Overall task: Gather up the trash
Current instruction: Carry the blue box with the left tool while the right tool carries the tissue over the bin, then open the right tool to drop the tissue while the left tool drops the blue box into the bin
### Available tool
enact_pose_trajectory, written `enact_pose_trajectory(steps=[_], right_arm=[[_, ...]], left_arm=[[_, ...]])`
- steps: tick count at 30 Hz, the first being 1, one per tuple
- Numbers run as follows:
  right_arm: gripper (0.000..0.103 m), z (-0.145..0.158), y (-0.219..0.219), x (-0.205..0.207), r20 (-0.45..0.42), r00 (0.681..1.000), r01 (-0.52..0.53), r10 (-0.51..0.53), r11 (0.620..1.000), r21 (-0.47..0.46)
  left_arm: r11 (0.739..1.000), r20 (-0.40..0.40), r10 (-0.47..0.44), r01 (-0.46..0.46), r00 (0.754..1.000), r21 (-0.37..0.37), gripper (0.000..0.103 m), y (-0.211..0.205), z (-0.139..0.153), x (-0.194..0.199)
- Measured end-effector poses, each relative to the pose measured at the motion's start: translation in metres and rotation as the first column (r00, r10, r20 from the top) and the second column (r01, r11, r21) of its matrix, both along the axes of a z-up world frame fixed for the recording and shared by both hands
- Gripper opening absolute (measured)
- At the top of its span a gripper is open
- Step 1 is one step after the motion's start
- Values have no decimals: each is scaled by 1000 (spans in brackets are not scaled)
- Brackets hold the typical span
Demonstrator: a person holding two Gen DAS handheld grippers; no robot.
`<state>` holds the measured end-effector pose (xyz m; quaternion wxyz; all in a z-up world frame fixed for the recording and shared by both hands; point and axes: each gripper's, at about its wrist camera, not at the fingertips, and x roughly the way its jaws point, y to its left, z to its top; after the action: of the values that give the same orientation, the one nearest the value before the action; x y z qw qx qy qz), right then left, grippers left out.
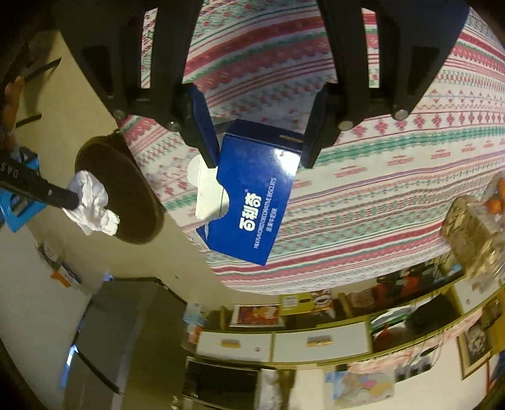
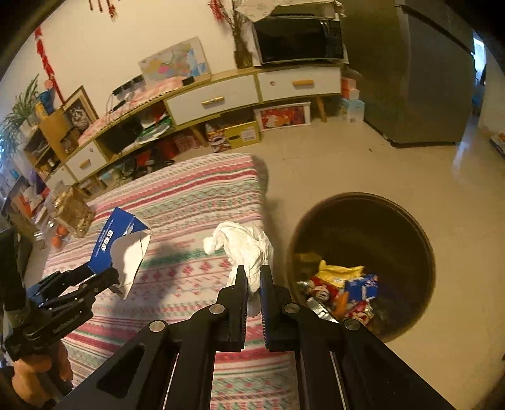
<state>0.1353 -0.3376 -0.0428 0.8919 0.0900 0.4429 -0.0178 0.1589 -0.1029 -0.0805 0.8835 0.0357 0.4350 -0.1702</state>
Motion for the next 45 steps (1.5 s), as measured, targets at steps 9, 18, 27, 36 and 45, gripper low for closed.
enact_pose_trajectory(steps=[9,18,27,36,45], right_arm=[[8,-15,-53,-6,-42,995,87,-88,996,-22],[8,-35,-100,-10,-92,983,153,-157,987,-45],[8,-59,-128,-8,-149,970,186,-192,981,-54],[8,-69,-143,-9,-169,959,221,-226,974,-44],[8,-76,-146,-6,-187,951,238,-245,969,-59]], left_arm=[[997,-37,-73,72,997,-14,55,-53,-4,6],[987,-73,-161,161,984,-4,55,-137,-17,14],[975,-120,-211,217,970,37,55,-198,-43,25],[967,-144,-250,254,957,8,85,-212,-57,29],[980,-146,-196,198,970,5,88,-184,-48,27]])
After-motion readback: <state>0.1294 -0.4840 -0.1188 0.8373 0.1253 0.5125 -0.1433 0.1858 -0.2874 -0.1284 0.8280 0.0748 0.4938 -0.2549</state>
